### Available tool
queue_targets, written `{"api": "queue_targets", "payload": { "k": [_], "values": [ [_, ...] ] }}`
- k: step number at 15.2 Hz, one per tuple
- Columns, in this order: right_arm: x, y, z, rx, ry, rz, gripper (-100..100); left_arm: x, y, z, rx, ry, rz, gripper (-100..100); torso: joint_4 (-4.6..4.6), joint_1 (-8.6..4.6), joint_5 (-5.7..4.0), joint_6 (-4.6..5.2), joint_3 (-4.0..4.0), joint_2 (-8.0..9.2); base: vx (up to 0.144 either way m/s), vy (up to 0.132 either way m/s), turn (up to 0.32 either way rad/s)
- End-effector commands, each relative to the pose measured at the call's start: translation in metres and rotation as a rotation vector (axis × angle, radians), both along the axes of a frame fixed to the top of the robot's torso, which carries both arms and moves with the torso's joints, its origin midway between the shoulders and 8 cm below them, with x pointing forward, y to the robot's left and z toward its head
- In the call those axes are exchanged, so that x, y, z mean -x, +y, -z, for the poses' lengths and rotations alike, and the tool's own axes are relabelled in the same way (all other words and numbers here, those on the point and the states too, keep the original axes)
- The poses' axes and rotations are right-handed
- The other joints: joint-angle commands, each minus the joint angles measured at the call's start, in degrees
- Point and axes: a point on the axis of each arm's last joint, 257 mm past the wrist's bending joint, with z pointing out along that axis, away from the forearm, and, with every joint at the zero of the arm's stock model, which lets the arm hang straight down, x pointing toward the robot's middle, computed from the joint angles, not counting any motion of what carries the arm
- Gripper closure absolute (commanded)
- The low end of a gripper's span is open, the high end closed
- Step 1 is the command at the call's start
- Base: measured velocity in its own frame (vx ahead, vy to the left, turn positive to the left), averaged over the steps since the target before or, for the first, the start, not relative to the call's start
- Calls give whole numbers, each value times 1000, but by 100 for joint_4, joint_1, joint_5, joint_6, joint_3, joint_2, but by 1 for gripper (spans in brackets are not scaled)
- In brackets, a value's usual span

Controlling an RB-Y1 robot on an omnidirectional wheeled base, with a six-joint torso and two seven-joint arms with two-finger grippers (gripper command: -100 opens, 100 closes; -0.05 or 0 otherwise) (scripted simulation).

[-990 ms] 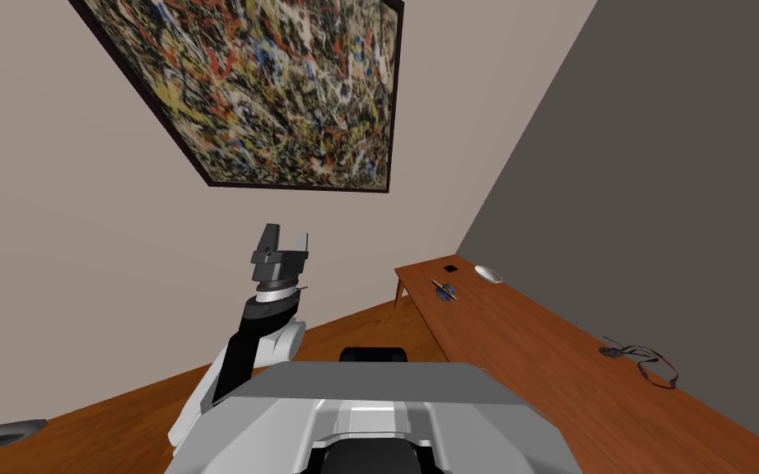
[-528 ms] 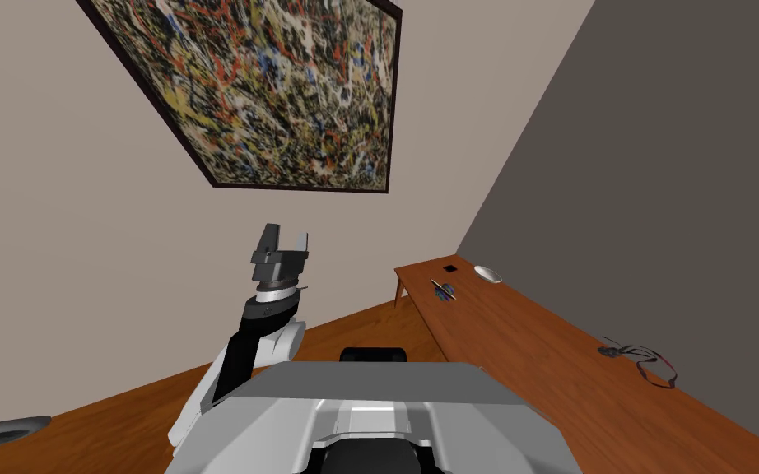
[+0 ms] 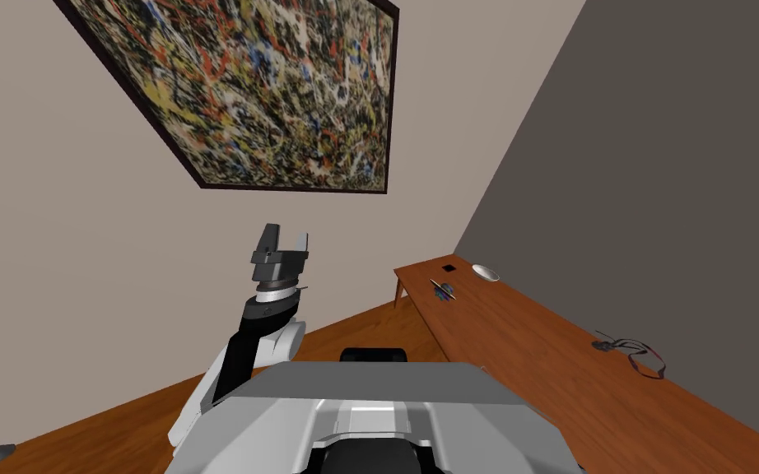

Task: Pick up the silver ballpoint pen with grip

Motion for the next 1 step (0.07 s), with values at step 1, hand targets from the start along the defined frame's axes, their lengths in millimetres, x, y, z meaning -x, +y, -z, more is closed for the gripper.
{"api": "queue_targets", "payload": {
  "k": [1],
  "values": [
    [0,0,0,0,0,0,100,0,0,0,0,0,0,0,0,0,0,0,0,0,15,14,-19]
  ]
}}
